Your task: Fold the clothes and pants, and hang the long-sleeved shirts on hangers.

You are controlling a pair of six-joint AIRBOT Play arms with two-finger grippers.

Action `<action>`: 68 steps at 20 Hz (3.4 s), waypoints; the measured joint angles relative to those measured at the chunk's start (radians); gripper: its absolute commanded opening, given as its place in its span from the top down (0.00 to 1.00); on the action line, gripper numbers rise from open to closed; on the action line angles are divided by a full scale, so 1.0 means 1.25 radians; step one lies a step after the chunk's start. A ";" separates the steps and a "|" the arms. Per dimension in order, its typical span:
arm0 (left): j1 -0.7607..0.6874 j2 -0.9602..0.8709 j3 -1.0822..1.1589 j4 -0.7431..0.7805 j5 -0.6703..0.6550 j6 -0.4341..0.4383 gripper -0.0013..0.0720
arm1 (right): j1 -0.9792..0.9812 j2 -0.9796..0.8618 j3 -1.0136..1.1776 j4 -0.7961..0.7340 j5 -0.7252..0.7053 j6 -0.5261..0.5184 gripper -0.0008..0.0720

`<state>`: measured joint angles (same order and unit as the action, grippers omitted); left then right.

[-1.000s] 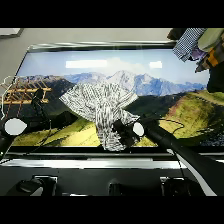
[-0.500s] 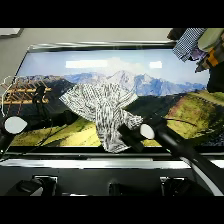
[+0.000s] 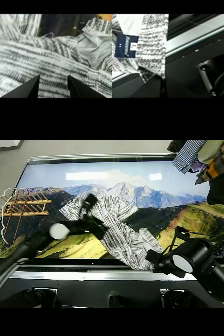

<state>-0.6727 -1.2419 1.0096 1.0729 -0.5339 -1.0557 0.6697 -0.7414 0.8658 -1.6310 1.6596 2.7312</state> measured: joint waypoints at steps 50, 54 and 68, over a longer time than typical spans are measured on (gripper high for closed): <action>-0.106 -0.752 0.809 -0.162 -0.435 -0.090 0.93 | 0.000 0.012 -0.006 -0.054 -0.036 -0.012 0.93; -0.046 -0.706 0.810 -0.161 -0.406 -0.117 0.93 | -0.018 0.010 -0.002 -0.156 -0.067 0.010 0.93; 0.274 -0.255 0.810 -0.044 -0.231 -0.181 0.93 | -0.257 -0.472 0.817 0.108 -0.446 -0.489 0.93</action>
<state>-0.3302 -1.5600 2.0224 1.0183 -0.8227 -1.2816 0.3485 -1.3312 1.8870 -1.4963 1.1027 2.1201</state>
